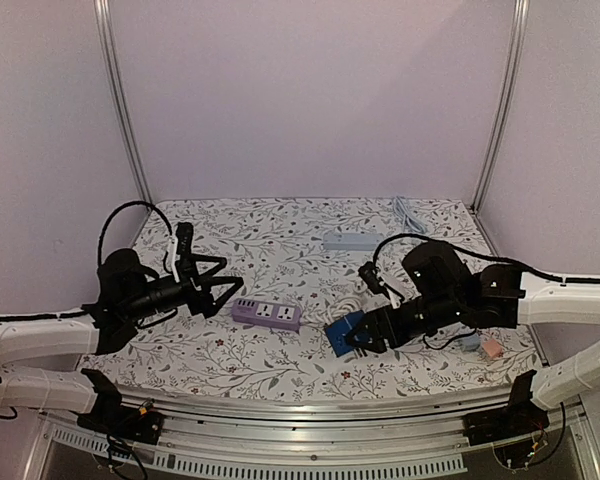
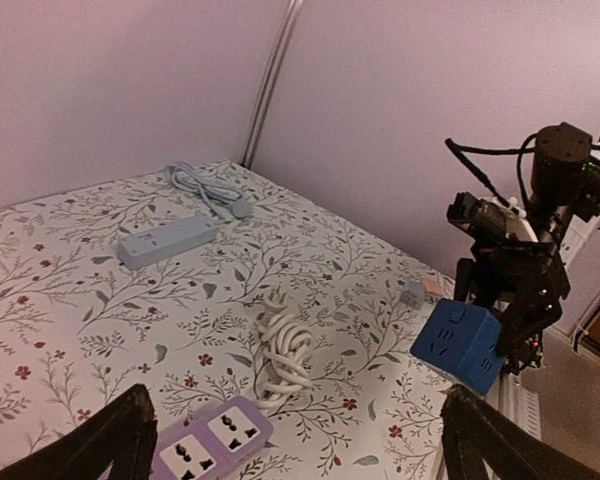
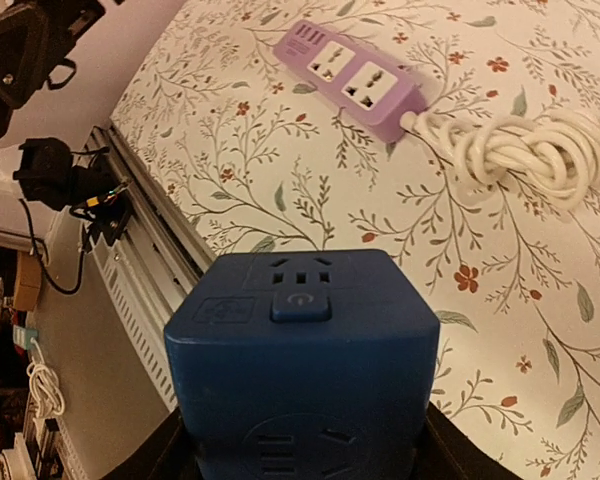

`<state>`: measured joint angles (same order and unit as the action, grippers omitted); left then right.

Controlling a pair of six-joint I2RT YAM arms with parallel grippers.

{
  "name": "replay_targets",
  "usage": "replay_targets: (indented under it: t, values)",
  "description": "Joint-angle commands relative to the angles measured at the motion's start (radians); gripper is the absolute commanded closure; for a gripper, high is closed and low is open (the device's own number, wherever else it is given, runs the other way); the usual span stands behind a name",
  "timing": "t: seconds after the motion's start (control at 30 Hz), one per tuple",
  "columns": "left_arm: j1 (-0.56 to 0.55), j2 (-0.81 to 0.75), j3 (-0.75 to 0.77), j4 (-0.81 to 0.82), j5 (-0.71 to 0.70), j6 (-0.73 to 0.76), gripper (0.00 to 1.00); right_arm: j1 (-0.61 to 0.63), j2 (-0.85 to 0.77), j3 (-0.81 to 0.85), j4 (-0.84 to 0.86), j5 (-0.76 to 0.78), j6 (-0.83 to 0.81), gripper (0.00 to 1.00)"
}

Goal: Insert the plug

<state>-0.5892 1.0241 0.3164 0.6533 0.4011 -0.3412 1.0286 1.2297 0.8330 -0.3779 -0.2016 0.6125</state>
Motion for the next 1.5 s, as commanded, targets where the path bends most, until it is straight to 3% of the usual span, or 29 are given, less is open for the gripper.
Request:
replay_targets:
  t: [0.0,0.13,0.23,0.4,0.57,0.83,1.13,1.47]
  values:
    - [-0.017,0.145,0.097,0.182,0.413,-0.046,0.00,0.002,-0.030,0.023,0.201,-0.265,-0.238,0.44]
    - [-0.037,0.254,0.174,0.240,0.534,-0.153,0.01,0.003,-0.019,0.036,0.255,-0.346,-0.340,0.44]
    - [-0.093,0.287,0.235,0.173,0.567,-0.113,0.01,0.003,0.011,0.069,0.291,-0.375,-0.372,0.44]
    - [-0.216,0.265,0.341,-0.208,0.491,0.124,0.00,0.003,0.076,0.108,0.286,-0.406,-0.414,0.44]
    - [-0.297,0.190,0.350,-0.359,0.400,0.221,0.01,0.003,0.073,0.109,0.278,-0.448,-0.435,0.44]
    - [-0.330,0.240,0.404,-0.423,0.295,0.209,0.01,0.005,0.070,0.114,0.260,-0.474,-0.458,0.42]
    - [-0.383,0.294,0.516,-0.620,0.249,0.317,0.03,0.009,0.105,0.152,0.200,-0.454,-0.471,0.43]
    - [-0.421,0.371,0.573,-0.722,0.255,0.393,0.15,0.016,0.120,0.163,0.169,-0.453,-0.495,0.44]
